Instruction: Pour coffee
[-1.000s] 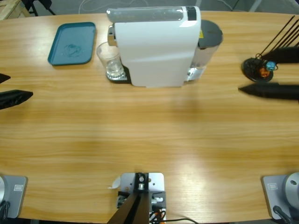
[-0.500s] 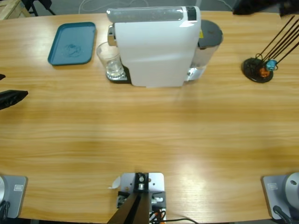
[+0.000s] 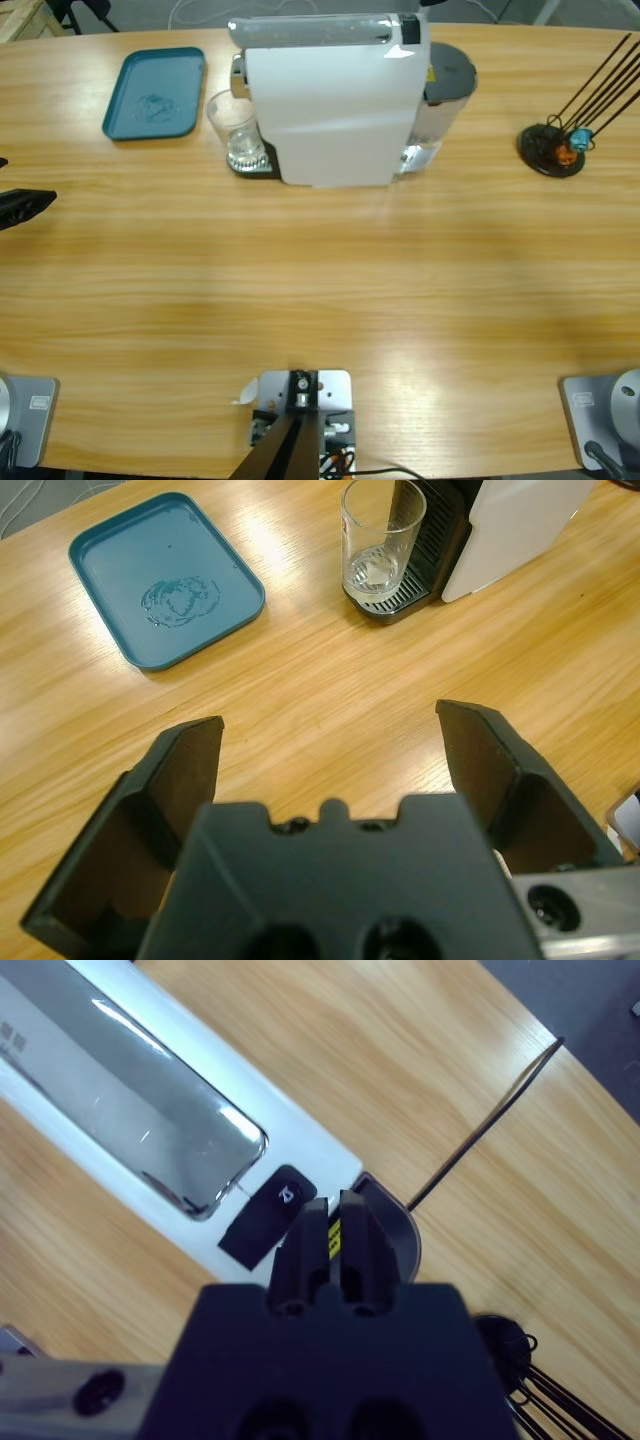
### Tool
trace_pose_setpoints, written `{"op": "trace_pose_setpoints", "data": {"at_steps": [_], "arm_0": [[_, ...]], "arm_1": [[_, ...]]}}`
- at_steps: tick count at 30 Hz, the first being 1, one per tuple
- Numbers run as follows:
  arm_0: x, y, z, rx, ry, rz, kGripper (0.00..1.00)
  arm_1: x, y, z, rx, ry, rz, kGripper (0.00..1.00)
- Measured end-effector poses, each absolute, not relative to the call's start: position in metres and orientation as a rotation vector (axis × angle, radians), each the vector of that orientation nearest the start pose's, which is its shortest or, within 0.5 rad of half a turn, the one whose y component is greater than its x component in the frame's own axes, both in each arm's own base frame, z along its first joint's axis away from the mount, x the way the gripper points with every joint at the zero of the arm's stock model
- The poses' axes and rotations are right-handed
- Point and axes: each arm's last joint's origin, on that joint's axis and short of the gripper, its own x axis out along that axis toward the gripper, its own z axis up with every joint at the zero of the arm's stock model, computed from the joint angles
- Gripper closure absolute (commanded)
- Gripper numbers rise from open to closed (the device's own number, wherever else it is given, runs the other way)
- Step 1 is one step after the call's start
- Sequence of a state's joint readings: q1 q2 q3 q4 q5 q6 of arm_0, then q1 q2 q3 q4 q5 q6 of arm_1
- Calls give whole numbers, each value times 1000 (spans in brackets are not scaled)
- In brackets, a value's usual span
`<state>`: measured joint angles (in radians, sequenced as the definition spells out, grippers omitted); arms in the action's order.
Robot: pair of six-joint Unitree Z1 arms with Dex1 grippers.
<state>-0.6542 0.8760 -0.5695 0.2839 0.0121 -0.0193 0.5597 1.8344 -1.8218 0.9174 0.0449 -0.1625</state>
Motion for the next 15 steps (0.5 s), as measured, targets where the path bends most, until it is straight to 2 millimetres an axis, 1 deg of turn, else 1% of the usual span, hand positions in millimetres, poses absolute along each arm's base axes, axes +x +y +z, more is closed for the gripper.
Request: {"op": "trace_pose_setpoints", "data": {"at_steps": [2, 9, 15], "arm_0": [[80, -60, 295, 177, 572, -620, 82], [80, -61, 295, 177, 571, -621, 82], [80, -61, 295, 176, 571, -621, 82]], "arm_1": [[322, 209, 397, -395, 880, 644, 1000], [320, 223, 409, -407, 859, 676, 1000], [315, 228, 410, -421, 870, 685, 1000]]}}
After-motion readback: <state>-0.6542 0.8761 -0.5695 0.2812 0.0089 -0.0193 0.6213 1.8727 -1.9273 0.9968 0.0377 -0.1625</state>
